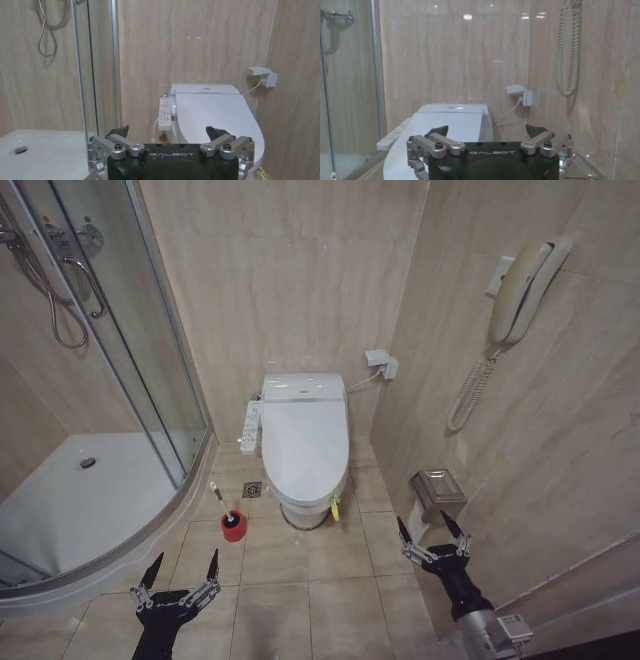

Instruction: Open the toilet lid, clean the toilet bowl with a toilet brush, close the toilet lid, and flush.

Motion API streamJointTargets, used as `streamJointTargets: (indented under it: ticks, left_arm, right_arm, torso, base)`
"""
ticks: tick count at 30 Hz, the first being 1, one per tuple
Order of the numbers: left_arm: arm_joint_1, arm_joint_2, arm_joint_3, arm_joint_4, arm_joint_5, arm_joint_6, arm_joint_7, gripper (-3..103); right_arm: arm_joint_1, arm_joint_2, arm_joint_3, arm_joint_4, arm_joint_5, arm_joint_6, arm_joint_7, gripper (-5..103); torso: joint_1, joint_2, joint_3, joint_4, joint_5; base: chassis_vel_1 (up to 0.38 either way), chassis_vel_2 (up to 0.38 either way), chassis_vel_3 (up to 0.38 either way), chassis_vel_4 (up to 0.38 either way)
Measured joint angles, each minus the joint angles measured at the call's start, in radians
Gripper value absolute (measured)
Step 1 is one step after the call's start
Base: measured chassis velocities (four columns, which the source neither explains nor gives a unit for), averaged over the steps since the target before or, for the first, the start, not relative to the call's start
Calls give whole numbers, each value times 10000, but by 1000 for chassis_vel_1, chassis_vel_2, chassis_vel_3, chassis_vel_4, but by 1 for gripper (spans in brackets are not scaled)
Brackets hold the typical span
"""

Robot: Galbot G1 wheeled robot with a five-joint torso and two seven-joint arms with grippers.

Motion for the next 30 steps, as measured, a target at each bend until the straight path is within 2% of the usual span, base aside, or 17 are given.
streamJointTargets:
  ticks: [30]
  left_arm:
    - [0,0,0,0,0,0,0,100]
  right_arm:
    - [334,-31,-5,-231,279,-29,-203,100]
  torso:
    - [-1,0,0,0,0]
  base:
    - [0,0,0,0]
